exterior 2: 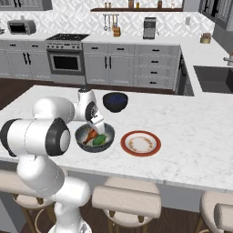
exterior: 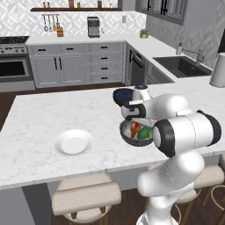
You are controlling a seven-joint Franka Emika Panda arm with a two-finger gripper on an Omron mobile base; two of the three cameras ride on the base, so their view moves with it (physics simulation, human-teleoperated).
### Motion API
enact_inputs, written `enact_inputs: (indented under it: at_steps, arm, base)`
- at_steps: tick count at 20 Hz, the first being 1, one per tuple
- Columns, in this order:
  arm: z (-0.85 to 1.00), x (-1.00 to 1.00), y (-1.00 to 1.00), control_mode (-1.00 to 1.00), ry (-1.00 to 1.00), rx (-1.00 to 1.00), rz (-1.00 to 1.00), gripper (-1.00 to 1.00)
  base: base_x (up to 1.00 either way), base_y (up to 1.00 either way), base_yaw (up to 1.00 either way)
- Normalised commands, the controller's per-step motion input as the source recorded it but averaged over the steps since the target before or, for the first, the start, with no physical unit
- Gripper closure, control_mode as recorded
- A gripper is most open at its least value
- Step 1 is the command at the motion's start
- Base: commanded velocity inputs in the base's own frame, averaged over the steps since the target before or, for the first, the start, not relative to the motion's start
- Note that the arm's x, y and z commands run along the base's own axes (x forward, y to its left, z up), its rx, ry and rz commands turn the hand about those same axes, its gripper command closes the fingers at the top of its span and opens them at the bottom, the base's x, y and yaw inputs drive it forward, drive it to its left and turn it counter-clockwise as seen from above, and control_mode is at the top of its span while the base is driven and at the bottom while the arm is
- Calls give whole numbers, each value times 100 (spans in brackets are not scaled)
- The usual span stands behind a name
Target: Pick the chicken drumstick and broccoli from their plates and place them in the bowl. Then put the bowl in the fridge.
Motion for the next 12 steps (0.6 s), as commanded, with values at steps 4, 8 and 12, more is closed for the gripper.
enact_inputs:
  at_steps: [4, 8, 12]
  arm:
    - [3, 0, 0, -100, 0, 0, 0, -100]
    - [43, -8, -6, -100, 0, -1, 0, -100]
    - [59, -65, -32, -100, -3, 0, 13, -100]
  base:
    - [0, 0, 0]
    - [0, 0, 0]
    - [0, 0, 0]
